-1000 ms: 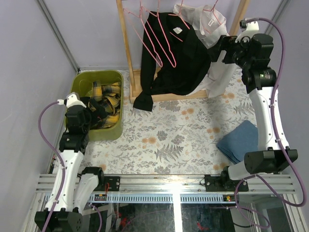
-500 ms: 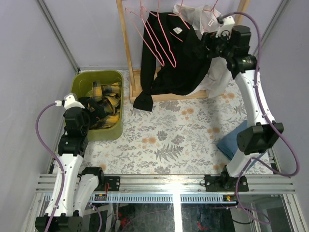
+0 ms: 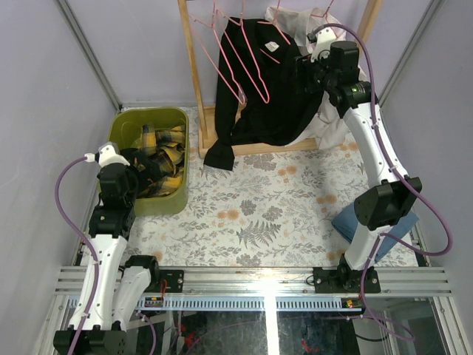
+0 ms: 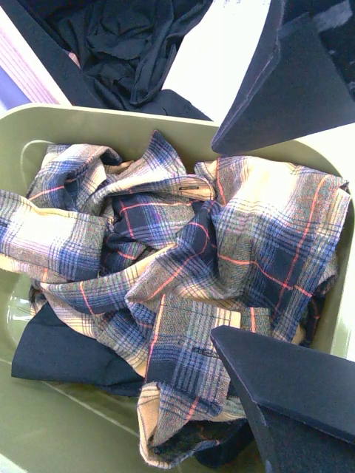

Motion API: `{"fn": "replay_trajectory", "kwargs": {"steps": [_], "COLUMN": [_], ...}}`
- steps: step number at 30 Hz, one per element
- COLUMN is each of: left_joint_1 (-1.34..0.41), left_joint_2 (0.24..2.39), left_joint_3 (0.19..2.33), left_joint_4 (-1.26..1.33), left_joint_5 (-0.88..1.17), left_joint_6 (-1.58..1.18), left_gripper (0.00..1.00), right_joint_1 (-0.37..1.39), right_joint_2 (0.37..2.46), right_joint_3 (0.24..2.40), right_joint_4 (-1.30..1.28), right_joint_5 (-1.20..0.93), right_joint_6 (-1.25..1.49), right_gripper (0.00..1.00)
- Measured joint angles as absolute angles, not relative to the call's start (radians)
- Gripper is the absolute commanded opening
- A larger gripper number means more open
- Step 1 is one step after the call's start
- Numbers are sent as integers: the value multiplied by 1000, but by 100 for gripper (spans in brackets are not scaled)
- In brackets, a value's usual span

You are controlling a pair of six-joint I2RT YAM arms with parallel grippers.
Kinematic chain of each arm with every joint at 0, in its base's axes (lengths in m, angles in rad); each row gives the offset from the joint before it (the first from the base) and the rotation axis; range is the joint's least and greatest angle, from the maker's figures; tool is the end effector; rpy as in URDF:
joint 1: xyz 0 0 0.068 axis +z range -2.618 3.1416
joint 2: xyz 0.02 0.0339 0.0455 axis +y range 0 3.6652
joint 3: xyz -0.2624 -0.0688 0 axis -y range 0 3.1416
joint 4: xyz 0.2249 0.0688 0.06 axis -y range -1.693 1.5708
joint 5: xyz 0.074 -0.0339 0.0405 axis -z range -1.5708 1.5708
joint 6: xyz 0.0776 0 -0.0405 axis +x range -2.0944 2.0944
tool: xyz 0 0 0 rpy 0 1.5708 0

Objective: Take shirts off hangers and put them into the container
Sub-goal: Pick up the hanger from the clothesline.

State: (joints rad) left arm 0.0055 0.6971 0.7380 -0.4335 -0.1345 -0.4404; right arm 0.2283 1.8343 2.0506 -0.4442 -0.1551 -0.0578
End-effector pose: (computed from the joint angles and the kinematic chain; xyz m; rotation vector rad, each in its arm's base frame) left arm 0.1804 0.0114 0.2934 -0.5196 1.8928 -0.1537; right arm 0.4277 0.1117 0.4397 -0.3666 1.7658 0.2612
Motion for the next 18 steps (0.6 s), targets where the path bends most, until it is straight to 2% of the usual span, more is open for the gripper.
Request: {"fn": "replay_trajectory", "kwargs": {"steps": [5, 7, 9, 11, 15, 18], "left_joint_1": [6, 6, 6, 6, 6, 6], "left_joint_2": [698, 699, 700, 700, 704, 707], "left_joint_3": [738, 738, 738, 738, 738, 738], "left_joint_4": [-433, -433, -433, -433, -433, -432], "left_joint_5": [-130, -130, -130, -130, -130, -130], "left_joint_6": [-440, -440, -440, -440, -440, -440], "left_gripper": [100, 100, 100, 100, 100, 100], "right_joint_1": [227, 228, 229, 229, 229, 229], "right_joint_2": [1832, 1816, 1795, 1789, 1788, 1787], "right_joint_3": [2040, 1995, 1935, 1911, 1909, 1908], "right_joint_4": [-424, -376, -324, -302, -279, -258], "right_joint_5": [-240, -295, -319, -324, -323, -324], "right_joint_6": [-62, -44, -20, 0, 32, 50], "right_gripper": [70, 63, 49, 40, 24, 17]}}
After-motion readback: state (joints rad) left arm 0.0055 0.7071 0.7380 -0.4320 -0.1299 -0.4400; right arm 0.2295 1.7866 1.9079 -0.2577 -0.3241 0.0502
